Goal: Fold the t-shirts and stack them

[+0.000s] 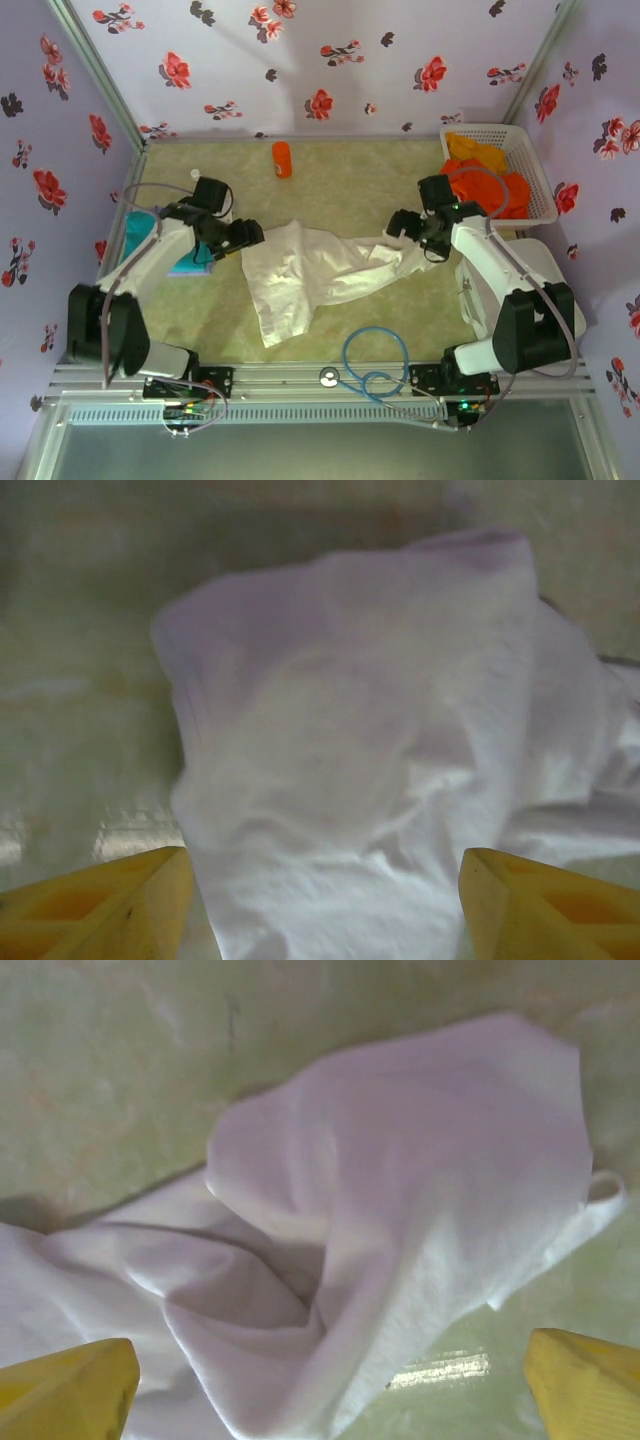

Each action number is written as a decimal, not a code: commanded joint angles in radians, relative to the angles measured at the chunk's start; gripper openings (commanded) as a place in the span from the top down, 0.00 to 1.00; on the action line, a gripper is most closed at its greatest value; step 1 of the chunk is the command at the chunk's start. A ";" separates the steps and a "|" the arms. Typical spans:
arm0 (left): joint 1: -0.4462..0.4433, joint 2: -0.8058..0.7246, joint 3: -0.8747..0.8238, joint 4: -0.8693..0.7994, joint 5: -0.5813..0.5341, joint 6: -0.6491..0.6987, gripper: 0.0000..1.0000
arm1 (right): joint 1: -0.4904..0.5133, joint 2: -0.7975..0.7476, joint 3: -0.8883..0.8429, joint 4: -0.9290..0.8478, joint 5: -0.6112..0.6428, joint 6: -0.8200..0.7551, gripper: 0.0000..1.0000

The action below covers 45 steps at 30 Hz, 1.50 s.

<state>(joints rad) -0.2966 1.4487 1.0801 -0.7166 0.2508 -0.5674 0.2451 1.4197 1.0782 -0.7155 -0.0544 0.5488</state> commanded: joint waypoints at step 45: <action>-0.121 0.068 0.269 -0.044 -0.236 0.202 1.00 | 0.070 -0.182 -0.212 0.292 0.131 -0.072 1.00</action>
<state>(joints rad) -0.3878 1.6157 1.4525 -0.7052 0.0616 -0.3595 0.2996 1.2938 0.9550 -0.4435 -0.0193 0.4717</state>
